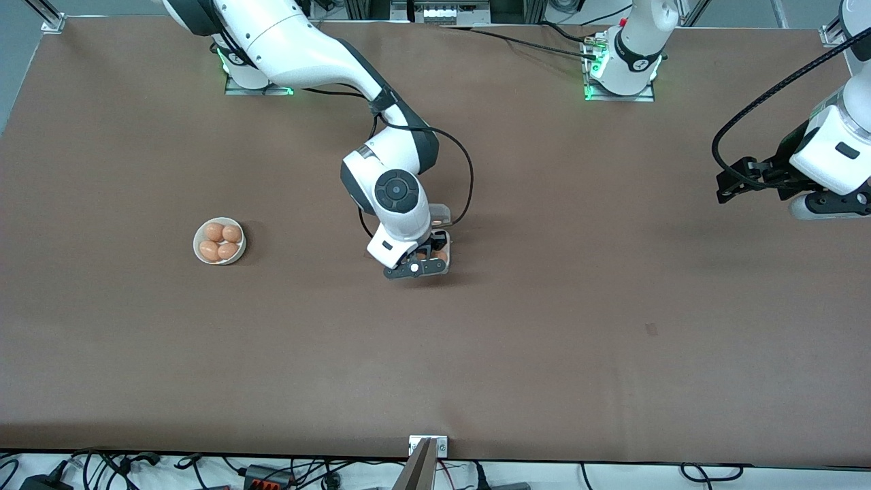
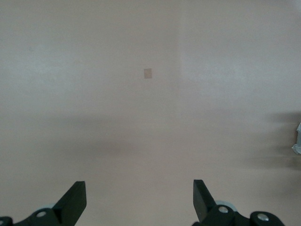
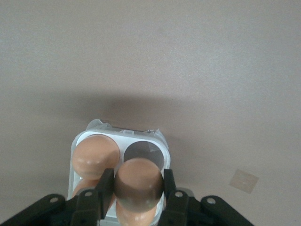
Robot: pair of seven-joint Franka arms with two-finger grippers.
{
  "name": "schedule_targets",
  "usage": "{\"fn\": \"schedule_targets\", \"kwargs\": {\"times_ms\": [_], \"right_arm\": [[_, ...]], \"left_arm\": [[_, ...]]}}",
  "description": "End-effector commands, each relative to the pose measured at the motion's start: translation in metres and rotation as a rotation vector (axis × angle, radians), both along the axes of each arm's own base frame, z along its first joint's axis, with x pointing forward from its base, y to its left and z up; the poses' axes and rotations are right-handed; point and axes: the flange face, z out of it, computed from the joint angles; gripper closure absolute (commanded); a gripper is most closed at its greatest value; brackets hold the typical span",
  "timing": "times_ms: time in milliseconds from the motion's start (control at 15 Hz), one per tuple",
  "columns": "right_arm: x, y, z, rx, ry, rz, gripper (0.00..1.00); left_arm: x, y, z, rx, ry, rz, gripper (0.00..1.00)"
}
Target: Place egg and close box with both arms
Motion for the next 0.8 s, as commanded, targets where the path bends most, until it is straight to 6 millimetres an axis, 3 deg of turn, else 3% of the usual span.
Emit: {"fn": "schedule_targets", "kwargs": {"times_ms": [0,667,733], "right_arm": [[0.0022,0.0059,-0.0013,-0.001,-0.018,-0.006,0.86],[0.0035,0.0042,-0.0076,-0.005,-0.019,0.002,0.84],[0.0035,0.0042,-0.0086,-0.005,-0.019,0.002,0.71]], "left_arm": [[-0.0048,0.0001,0.0089,0.005,-0.001,-0.005,0.00],[-0.0048,0.0001,0.0089,0.005,-0.001,-0.005,0.00],[-0.0048,0.0001,0.0089,0.005,-0.001,-0.005,0.00]]}}
